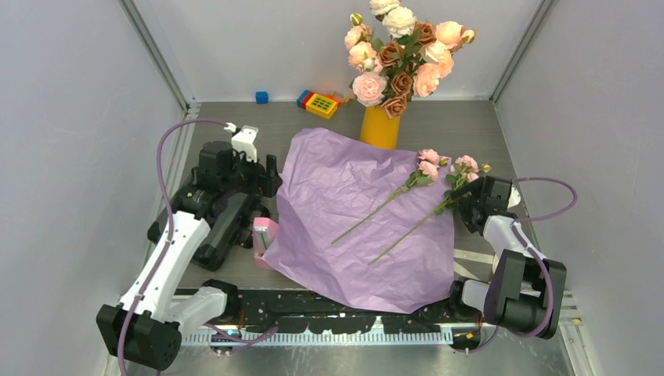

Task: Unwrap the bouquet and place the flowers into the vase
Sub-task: Pick up the fake flower from the wrapping paper.

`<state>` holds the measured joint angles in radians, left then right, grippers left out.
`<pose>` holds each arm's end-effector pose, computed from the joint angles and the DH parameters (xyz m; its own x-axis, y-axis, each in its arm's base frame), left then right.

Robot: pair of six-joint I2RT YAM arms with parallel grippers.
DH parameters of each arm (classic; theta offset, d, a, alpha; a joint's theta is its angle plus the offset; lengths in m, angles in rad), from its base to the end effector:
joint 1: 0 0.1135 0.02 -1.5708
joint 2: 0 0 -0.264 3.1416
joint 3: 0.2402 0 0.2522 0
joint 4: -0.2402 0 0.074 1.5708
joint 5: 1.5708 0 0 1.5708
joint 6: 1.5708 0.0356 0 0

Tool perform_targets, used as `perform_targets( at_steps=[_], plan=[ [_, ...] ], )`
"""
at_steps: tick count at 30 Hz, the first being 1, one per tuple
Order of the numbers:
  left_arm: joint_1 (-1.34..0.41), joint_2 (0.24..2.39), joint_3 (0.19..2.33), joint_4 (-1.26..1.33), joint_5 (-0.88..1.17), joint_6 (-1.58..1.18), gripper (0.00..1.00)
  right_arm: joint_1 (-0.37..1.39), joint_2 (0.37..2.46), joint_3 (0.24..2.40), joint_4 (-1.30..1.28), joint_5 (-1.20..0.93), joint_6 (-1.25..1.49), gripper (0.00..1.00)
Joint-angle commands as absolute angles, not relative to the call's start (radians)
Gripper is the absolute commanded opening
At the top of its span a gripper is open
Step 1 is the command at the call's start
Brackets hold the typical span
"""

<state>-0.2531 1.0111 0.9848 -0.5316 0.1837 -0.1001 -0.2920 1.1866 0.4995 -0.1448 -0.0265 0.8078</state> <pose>0.2102 -0.0611 0.3330 -0.5496 0.0407 -0.8345 0.3430 0.9217 -0.1810 0.2131 -0.0631 0.1683 -0.2936 0.8427 -0.4513 0.6987 0.5113 0.5003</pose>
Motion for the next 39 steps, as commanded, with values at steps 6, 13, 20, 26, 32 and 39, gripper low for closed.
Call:
perform_targets(
  at_steps=[6, 13, 20, 26, 32, 39],
  plan=[
    [-0.249, 0.999, 0.985, -0.502, 0.19, -0.104, 0.92, -0.296, 1.271, 0.505, 0.029, -0.039, 0.867, 0.86],
    [-0.249, 1.002, 0.986, -0.503, 0.186, -0.103, 0.91, -0.297, 1.371, 0.535, 0.096, -0.058, 0.874, 0.77],
    [-0.249, 1.004, 0.986, -0.503, 0.181, -0.101, 0.92, -0.297, 1.402, 0.55, 0.13, -0.049, 0.875, 0.75],
    [-0.249, 1.006, 0.985, -0.503, 0.175, -0.1, 0.91, -0.298, 1.438, 0.56, 0.151, -0.061, 0.865, 0.62],
    [-0.249, 1.005, 0.984, -0.503, 0.16, -0.101, 0.92, -0.297, 1.423, 0.552, 0.169, -0.054, 0.867, 0.45],
    [-0.248, 1.005, 0.983, -0.502, 0.159, -0.101, 0.92, -0.297, 1.365, 0.535, 0.199, -0.04, 0.864, 0.28]
  ],
)
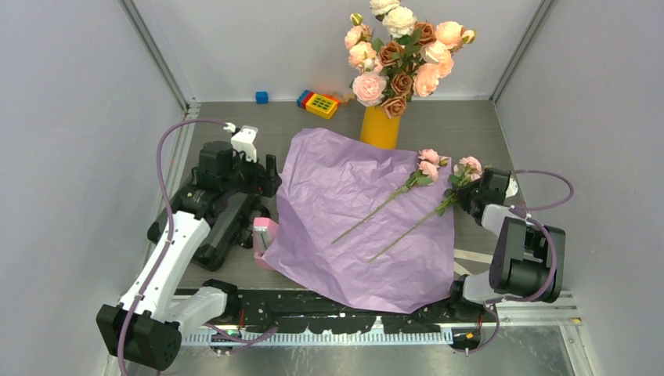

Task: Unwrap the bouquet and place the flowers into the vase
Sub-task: Pick up the fake flower from the wrapping paper.

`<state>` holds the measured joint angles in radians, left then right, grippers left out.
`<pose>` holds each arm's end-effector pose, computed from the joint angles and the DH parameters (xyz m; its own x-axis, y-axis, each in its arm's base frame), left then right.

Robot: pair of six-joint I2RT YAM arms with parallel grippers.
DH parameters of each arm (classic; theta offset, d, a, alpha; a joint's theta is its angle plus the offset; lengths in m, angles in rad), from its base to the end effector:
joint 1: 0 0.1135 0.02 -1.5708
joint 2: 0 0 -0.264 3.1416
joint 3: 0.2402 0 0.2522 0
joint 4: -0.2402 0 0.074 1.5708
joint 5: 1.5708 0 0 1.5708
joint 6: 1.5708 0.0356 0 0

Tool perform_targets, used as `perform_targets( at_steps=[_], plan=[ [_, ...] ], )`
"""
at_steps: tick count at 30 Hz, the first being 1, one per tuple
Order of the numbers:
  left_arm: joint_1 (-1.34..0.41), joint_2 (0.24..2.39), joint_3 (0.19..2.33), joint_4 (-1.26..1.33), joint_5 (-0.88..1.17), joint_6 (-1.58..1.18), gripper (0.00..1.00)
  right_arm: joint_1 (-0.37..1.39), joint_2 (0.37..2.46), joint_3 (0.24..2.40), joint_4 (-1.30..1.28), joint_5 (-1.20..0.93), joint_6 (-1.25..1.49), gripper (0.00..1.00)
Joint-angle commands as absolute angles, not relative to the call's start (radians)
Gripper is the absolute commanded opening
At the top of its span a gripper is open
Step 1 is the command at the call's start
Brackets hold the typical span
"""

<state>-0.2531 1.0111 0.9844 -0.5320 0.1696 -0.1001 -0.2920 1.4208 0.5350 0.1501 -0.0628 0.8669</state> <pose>0.2103 -0.0606 0.3328 -0.5491 0.0403 -0.8348 0.3322 0.9271 -0.1738 0.2527 -0.0736 0.1493 -0.2309 0.8639 -0.4477 0.6471 0.4800 0.5924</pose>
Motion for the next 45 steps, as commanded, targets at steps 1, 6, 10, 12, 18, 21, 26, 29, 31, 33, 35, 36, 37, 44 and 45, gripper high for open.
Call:
perform_targets(
  at_steps=[1, 6, 10, 12, 18, 21, 26, 29, 31, 33, 35, 36, 37, 44, 45],
  plan=[
    [-0.248, 1.003, 0.983, -0.502, 0.158, -0.101, 0.92, -0.297, 1.363, 0.538, 0.197, -0.038, 0.862, 0.24],
    [-0.249, 1.0, 0.983, -0.502, 0.157, -0.1, 0.92, -0.297, 1.361, 0.54, 0.202, -0.044, 0.858, 0.06],
    [-0.249, 0.996, 0.982, -0.503, 0.157, -0.1, 0.92, -0.297, 1.346, 0.54, 0.203, -0.042, 0.853, 0.0],
    [-0.249, 0.993, 0.982, -0.503, 0.157, -0.098, 0.92, -0.297, 1.334, 0.539, 0.203, -0.042, 0.846, 0.0],
    [-0.249, 0.991, 0.983, -0.505, 0.151, -0.097, 0.92, -0.297, 1.234, 0.509, 0.223, -0.051, 0.827, 0.0],
    [-0.249, 0.988, 0.988, -0.52, 0.099, -0.098, 0.92, -0.297, 1.073, 0.487, 0.192, -0.041, 0.8, 0.0],
    [-0.249, 0.991, 0.987, -0.518, 0.087, -0.101, 0.92, -0.297, 0.82, 0.506, 0.067, 0.044, 0.658, 0.0],
    [-0.249, 0.997, 0.987, -0.517, 0.095, -0.104, 0.92, -0.286, 0.682, 0.569, 0.02, 0.075, 0.585, 0.0],
    [-0.249, 1.0, 0.987, -0.516, 0.094, -0.104, 0.92, -0.269, 0.628, 0.608, 0.021, 0.102, 0.548, 0.0],
    [-0.249, 1.001, 0.985, -0.513, 0.092, -0.103, 0.92, -0.246, 0.602, 0.645, 0.044, 0.121, 0.507, 0.0],
    [-0.249, 1.002, 0.985, -0.511, 0.089, -0.1, 0.92, -0.219, 0.601, 0.681, 0.087, 0.136, 0.466, 0.0],
    [-0.249, 1.002, 0.985, -0.512, 0.083, -0.098, 0.92, -0.197, 0.612, 0.695, 0.112, 0.141, 0.452, 0.0],
    [-0.249, 1.0, 0.984, -0.514, 0.076, -0.095, 0.92, -0.184, 0.62, 0.722, 0.134, 0.153, 0.42, 0.0],
    [-0.249, 0.965, 0.973, -0.506, 0.058, -0.083, 0.92, -0.012, 0.744, 0.88, 0.28, 0.252, 0.223, 0.0],
    [-0.249, 0.965, 0.973, -0.505, 0.059, -0.083, 0.92, 0.015, 0.764, 0.89, 0.317, 0.259, 0.211, 0.0]
  ],
)
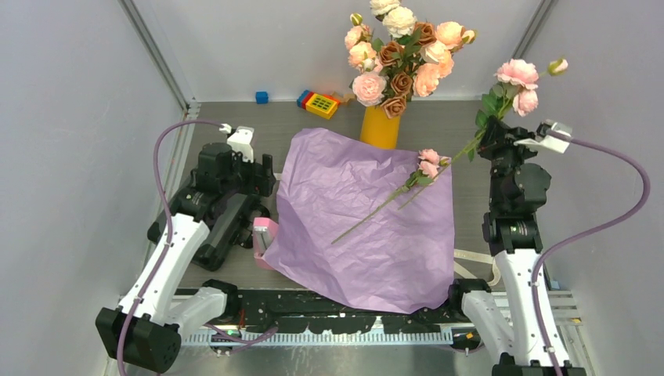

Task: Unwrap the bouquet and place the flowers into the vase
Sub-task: Pick up the fake flower from the wrapping paper, then insert the fake flower into the vase.

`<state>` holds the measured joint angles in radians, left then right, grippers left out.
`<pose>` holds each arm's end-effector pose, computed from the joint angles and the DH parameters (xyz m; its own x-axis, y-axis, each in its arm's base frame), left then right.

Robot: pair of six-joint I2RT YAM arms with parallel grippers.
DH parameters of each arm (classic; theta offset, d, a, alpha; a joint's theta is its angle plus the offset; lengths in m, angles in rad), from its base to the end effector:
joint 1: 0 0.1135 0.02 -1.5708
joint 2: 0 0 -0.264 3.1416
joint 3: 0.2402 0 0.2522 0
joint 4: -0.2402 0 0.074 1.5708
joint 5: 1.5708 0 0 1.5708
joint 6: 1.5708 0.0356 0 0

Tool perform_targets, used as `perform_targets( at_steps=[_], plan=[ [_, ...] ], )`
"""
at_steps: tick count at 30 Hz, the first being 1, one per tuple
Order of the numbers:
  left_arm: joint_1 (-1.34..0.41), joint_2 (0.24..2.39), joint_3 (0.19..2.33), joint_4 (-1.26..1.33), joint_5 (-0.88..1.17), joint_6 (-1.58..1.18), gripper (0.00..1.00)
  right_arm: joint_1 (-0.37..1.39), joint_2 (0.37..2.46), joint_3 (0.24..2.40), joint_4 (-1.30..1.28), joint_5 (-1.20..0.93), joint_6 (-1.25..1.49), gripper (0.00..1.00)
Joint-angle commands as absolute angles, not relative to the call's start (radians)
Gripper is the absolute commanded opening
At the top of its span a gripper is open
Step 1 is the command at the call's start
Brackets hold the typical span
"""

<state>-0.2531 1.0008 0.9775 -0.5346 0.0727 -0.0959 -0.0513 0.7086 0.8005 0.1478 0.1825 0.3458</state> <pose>0.2092 -0.0568 0.3321 -0.5398 0.0410 -0.8408 0.2589 0.9585 -0.1195 0.1633 -0.0149 0.3934 0.2998 0.3184 -0.8993 0.1327 0.9196 0.3698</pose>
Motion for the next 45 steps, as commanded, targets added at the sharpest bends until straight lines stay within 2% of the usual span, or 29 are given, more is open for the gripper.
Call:
perform_targets(
  at_steps=[1, 10, 24, 45],
  plan=[
    [-0.249, 0.964, 0.972, -0.505, 0.062, -0.083, 0.92, 0.03, 0.774, 0.91, 0.335, 0.272, 0.188, 0.0],
    [-0.249, 0.971, 0.974, -0.505, 0.07, -0.083, 0.92, 0.113, 0.887, 0.987, 0.546, 0.309, 0.112, 0.0],
    [-0.249, 0.967, 0.973, -0.506, 0.063, -0.081, 0.92, 0.121, 0.978, 1.081, 0.756, 0.382, 0.155, 0.0],
    [-0.249, 0.97, 0.968, -0.502, 0.074, -0.086, 0.92, 0.121, 1.082, 1.195, 0.843, 0.347, 0.224, 0.0]
  ],
)
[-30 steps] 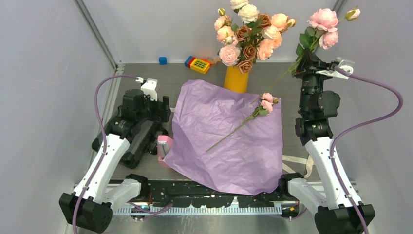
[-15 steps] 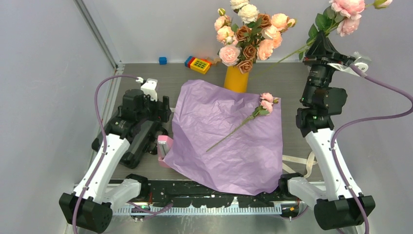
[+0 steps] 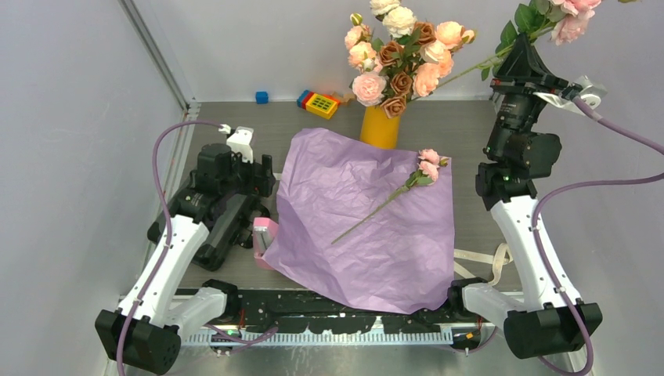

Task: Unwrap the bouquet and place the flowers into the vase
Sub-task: Insert the fake flower into the vase.

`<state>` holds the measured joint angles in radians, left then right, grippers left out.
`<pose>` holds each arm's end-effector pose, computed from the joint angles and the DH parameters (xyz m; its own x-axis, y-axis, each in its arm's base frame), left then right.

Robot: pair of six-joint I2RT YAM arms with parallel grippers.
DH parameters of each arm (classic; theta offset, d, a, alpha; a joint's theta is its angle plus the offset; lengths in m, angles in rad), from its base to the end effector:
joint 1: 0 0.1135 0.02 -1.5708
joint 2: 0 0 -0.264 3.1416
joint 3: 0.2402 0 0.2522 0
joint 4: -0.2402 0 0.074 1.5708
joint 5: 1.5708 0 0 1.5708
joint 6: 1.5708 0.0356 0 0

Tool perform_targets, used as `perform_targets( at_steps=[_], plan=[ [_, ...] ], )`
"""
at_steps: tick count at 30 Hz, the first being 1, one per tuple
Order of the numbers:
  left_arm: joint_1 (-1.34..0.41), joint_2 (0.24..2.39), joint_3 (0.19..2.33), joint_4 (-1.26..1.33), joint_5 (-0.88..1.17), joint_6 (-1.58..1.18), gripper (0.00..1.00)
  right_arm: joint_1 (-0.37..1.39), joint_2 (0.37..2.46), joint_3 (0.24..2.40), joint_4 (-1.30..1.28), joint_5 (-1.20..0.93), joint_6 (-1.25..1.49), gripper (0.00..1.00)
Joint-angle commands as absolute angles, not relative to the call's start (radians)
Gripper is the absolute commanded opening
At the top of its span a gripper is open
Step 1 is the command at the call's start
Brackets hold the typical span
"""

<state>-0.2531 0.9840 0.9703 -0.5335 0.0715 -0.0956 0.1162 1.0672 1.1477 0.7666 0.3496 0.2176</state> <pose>0.2057 -0.0558 0.3330 -0.5309 0.0390 -0.8465 0.2594 0.9585 -0.1185 0.2031 0.0114 0.5047 0.7519 0.2920 -0.5911 -0.0471 0.9181 0.3936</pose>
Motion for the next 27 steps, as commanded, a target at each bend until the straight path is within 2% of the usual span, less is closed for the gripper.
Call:
perform_targets(
  at_steps=[1, 9, 27],
  plan=[
    [-0.249, 0.972, 0.968, -0.502, 0.074, -0.086, 0.92, 0.121, 1.084, 1.195, 0.846, 0.355, 0.217, 0.0],
    [-0.249, 0.976, 0.965, -0.5, 0.074, -0.086, 0.92, 0.121, 1.115, 1.199, 0.893, 0.399, 0.173, 0.0],
    [-0.249, 0.97, 0.963, -0.499, 0.082, -0.087, 0.92, 0.143, 1.203, 1.26, 0.871, 0.295, 0.17, 0.0]
  ],
)
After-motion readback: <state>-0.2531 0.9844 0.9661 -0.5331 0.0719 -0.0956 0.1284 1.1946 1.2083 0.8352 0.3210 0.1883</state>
